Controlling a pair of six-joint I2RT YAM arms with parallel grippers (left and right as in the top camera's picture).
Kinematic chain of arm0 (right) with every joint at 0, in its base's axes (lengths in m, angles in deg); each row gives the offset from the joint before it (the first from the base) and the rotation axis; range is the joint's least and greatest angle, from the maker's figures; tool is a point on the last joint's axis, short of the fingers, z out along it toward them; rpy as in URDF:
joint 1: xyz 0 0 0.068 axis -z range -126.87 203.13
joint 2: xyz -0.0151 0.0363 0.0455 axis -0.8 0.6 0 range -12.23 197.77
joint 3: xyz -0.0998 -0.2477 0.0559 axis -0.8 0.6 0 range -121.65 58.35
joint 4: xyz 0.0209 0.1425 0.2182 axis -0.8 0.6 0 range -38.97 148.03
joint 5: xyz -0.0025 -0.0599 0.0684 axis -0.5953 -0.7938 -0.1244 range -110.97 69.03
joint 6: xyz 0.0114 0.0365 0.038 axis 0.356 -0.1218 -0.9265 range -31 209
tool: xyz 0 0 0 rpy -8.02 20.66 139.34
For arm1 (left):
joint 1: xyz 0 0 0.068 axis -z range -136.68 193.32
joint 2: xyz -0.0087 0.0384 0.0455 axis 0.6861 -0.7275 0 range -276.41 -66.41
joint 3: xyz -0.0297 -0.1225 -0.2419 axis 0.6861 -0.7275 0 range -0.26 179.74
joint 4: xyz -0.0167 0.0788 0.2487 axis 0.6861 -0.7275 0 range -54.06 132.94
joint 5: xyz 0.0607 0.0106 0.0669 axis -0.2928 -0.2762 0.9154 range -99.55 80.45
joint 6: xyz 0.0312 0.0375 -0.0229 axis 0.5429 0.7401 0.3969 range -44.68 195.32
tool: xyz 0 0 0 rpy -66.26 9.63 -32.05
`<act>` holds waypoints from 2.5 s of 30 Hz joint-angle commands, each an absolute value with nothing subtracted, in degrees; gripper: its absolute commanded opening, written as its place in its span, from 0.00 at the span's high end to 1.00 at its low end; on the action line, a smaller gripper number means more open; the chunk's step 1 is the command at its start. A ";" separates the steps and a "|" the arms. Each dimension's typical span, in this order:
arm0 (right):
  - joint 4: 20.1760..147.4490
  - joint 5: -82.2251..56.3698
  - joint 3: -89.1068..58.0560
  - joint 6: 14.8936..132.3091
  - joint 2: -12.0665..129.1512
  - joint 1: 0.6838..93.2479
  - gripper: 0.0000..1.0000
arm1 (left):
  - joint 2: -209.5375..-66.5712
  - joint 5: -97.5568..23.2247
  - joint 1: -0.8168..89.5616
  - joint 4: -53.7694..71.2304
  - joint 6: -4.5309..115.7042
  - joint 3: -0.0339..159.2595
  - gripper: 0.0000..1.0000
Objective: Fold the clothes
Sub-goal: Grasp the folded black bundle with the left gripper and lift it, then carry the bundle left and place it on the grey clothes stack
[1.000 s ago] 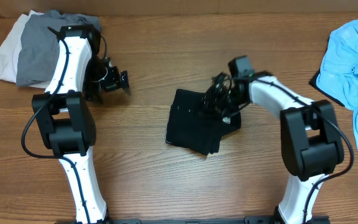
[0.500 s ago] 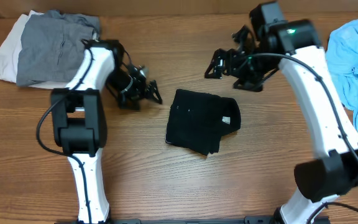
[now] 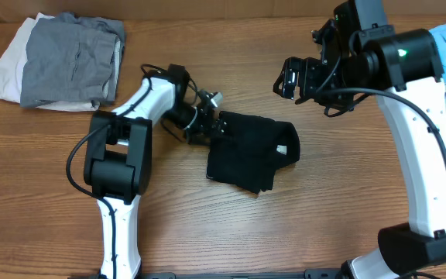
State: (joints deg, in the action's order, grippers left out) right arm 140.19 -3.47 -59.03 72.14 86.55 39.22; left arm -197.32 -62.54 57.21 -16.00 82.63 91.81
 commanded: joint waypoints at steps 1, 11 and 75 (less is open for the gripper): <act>140.30 -4.70 -60.65 72.36 84.74 39.06 0.00 | -199.26 -59.09 59.38 -12.15 78.79 86.78 0.00; 141.46 -7.93 -60.61 72.51 84.74 39.06 0.00 | -199.26 -48.40 61.48 -4.44 74.37 85.16 0.87; 147.34 -12.37 -60.61 69.45 84.74 39.06 0.00 | -199.24 -18.83 27.68 -18.84 85.34 141.31 0.96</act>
